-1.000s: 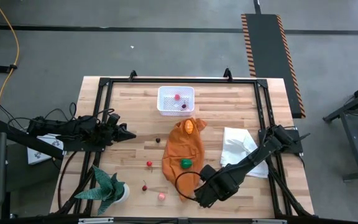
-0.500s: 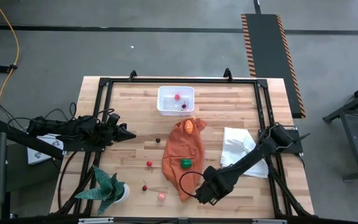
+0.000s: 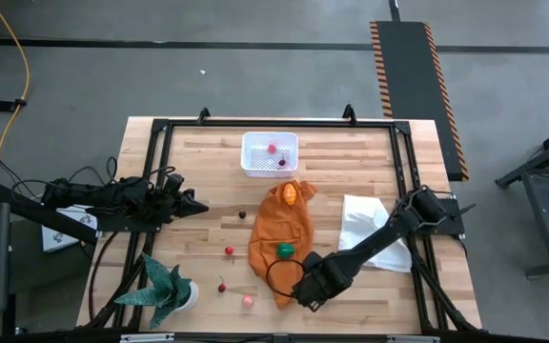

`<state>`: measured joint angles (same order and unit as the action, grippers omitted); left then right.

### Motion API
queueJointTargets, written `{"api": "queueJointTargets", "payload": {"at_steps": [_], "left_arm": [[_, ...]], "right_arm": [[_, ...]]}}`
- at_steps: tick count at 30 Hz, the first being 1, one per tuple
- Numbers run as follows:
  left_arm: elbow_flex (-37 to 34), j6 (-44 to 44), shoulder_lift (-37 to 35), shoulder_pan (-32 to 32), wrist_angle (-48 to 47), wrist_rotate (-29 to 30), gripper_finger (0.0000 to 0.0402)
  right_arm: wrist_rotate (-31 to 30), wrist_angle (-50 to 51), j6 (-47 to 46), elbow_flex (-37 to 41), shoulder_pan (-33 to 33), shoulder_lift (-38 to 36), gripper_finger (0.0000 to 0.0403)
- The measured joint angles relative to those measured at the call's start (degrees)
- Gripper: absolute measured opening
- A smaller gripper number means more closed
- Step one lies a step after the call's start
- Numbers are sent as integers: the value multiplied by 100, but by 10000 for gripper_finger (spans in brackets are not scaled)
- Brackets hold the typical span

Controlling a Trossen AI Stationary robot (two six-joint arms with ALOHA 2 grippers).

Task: Pick and placing Produce into tupperware
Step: Put the red tomato into the white basket

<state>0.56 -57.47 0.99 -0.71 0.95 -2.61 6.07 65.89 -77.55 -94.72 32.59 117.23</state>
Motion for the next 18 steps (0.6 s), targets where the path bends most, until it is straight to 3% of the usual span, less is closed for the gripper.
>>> {"api": "queueJointTargets", "payload": {"at_steps": [18], "left_arm": [[2, 7, 0, -2, 2, 0, 1]], "right_arm": [[-133, 59, -122, -2, -37, 0, 280]]}}
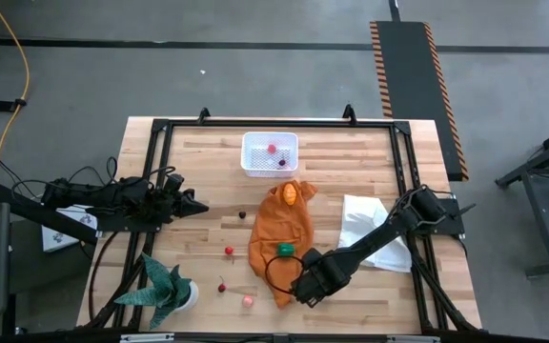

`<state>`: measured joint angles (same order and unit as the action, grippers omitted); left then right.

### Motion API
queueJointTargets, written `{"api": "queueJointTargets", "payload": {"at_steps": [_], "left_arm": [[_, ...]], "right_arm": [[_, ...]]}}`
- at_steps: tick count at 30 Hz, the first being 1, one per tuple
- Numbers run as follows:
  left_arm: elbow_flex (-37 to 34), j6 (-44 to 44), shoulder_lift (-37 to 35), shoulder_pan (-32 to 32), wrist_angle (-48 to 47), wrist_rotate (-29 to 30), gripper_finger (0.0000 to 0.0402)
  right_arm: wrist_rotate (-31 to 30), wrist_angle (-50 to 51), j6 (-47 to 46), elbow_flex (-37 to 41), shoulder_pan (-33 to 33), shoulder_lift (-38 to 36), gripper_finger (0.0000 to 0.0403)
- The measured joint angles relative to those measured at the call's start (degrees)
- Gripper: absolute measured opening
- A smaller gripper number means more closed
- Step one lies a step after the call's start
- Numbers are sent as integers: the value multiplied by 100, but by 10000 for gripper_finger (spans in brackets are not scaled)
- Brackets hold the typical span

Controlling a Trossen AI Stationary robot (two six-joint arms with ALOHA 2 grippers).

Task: Pick and placing Produce into tupperware
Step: Put the red tomato into the white basket

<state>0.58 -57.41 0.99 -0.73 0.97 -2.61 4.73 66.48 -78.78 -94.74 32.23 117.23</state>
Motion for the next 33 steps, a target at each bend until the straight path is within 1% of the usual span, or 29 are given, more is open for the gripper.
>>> {"api": "queueJointTargets", "payload": {"at_steps": [10, 21, 26, 33], "left_arm": [[-2, 0, 0, 0, 0, 0, 1], [0, -2, 0, 0, 0, 0, 1], [0, -2, 0, 1, 0, 0, 1], [-1, -2, 0, 1, 0, 0, 1]], "right_arm": [[10, -11, 188, 0, 5, 0, 283], [-36, 141, 98, 0, 12, 0, 337], [-485, 103, 124, 0, 71, 0, 339], [-472, 102, 80, 0, 70, 0, 339]]}}
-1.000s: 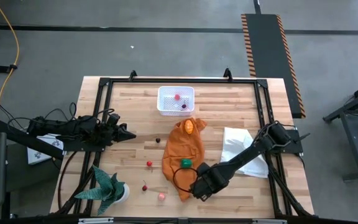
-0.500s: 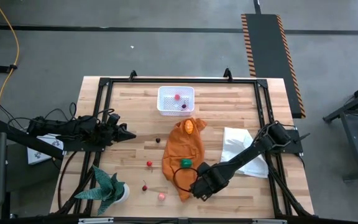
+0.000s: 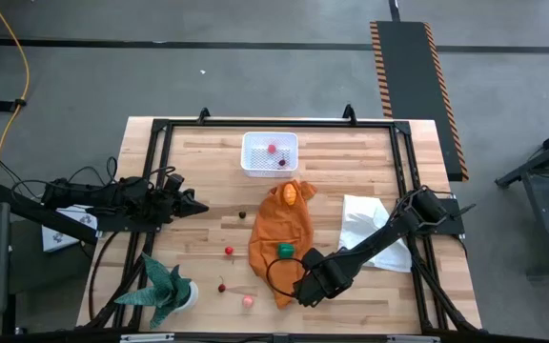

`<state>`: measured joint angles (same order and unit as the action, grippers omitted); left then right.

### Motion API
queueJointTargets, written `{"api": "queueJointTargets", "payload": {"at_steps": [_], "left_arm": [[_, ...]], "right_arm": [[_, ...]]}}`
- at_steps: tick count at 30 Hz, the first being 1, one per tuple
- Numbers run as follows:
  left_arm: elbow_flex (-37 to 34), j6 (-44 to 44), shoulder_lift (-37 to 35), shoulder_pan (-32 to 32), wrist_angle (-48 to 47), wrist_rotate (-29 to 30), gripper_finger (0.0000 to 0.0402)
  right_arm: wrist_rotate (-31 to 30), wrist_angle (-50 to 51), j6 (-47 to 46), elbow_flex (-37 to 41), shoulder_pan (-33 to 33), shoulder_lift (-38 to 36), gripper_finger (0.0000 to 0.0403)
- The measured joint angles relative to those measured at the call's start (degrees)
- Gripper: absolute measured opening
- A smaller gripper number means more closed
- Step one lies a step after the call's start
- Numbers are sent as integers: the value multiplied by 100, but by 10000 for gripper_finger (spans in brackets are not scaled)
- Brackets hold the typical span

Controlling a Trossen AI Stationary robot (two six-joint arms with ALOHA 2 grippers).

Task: Pick and placing Produce into tupperware
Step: Put the red tomato into the white basket

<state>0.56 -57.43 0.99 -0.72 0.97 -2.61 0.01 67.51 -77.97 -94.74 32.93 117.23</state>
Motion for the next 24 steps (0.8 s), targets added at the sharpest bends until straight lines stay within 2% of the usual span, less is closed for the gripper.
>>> {"api": "queueJointTargets", "payload": {"at_steps": [24], "left_arm": [[1, -2, 0, -1, 24, -146, 1]], "right_arm": [[99, -104, -20, -4, -11, 208, 339]]}}
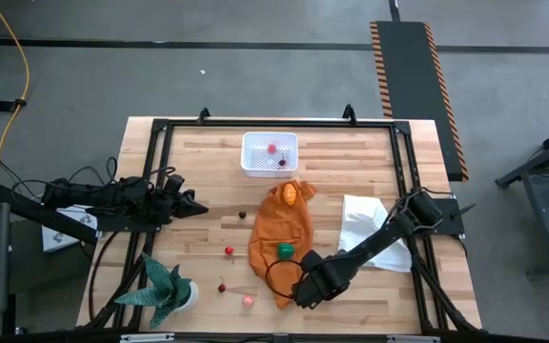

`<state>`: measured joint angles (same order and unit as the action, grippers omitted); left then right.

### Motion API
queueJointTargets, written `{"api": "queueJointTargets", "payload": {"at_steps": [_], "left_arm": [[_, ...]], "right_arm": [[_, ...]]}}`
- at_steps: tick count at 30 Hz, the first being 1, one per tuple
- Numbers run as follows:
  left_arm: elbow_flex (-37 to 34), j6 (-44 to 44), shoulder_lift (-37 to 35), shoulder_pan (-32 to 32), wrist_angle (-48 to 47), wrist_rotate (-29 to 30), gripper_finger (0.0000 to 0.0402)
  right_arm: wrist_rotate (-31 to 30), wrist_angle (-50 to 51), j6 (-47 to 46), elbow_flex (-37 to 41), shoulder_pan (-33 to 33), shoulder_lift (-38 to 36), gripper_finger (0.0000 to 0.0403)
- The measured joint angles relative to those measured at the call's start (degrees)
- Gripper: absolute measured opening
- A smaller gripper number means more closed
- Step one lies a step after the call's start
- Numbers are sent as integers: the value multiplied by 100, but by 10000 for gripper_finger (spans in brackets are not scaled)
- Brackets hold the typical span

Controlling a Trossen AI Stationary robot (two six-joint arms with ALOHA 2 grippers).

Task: Pick and placing Produce into tupperware
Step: Put the red tomato into the white basket

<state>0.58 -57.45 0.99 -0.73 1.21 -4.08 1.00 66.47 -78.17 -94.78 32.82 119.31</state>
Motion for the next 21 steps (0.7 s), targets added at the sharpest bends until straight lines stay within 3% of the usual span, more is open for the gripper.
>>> {"api": "queueJointTargets", "payload": {"at_steps": [21], "left_arm": [[0, 4, -2, 2, 4, -2, 1]], "right_arm": [[326, -226, 25, 2, -20, 376, 339]]}}
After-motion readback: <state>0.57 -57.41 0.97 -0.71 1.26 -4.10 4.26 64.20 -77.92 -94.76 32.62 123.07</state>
